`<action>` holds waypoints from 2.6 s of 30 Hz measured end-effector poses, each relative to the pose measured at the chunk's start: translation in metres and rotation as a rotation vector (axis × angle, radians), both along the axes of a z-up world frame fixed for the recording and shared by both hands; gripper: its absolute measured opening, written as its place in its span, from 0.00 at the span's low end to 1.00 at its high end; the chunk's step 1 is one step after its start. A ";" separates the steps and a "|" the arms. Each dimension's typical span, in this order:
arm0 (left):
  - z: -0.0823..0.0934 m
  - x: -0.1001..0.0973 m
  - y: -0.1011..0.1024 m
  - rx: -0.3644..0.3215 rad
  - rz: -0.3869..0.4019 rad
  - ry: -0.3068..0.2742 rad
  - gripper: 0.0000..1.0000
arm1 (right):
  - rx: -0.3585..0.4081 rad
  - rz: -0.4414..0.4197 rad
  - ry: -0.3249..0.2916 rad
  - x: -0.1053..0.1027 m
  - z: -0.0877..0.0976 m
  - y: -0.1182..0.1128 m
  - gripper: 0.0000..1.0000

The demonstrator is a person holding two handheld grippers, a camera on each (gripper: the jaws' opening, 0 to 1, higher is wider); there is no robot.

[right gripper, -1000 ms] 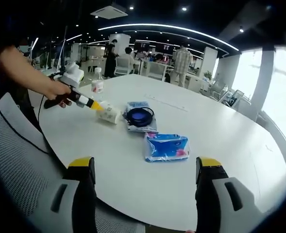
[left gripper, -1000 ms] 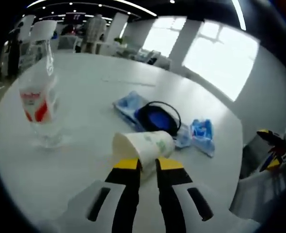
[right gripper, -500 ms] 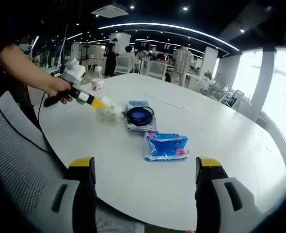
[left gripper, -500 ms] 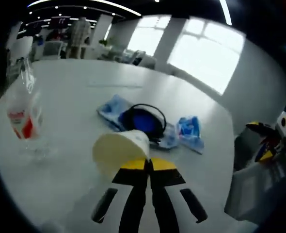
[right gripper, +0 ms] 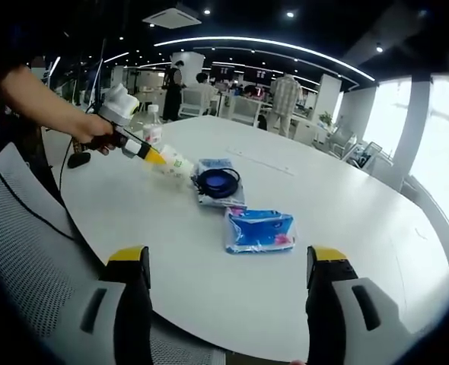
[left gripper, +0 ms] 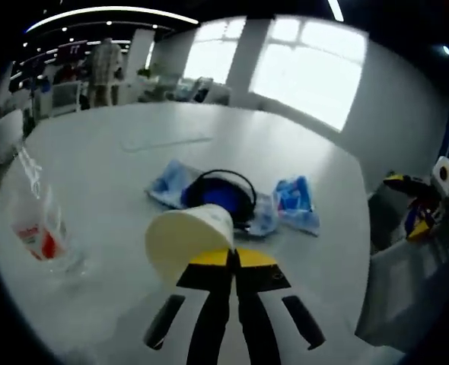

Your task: Arrange the tabletop items into an orderly group along one side of the table until the central work area is clear of visible clutter.

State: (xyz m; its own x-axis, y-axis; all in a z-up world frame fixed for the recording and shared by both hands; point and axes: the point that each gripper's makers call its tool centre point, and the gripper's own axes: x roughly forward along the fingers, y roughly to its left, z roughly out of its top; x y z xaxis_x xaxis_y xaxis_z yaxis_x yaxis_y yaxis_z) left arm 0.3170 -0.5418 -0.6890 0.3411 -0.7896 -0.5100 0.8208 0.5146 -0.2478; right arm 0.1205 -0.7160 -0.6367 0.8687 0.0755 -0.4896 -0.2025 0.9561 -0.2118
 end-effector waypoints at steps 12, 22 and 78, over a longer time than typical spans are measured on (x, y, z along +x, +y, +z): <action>0.001 -0.001 0.004 0.058 -0.060 -0.018 0.00 | 0.032 -0.005 -0.014 0.001 0.002 0.001 0.90; 0.005 0.000 0.005 0.142 -0.156 -0.058 0.00 | 0.053 -0.004 -0.027 0.002 0.005 0.003 1.00; 0.000 0.046 0.039 0.750 -0.527 -0.044 0.00 | 0.044 -0.013 -0.027 0.003 0.005 0.000 0.97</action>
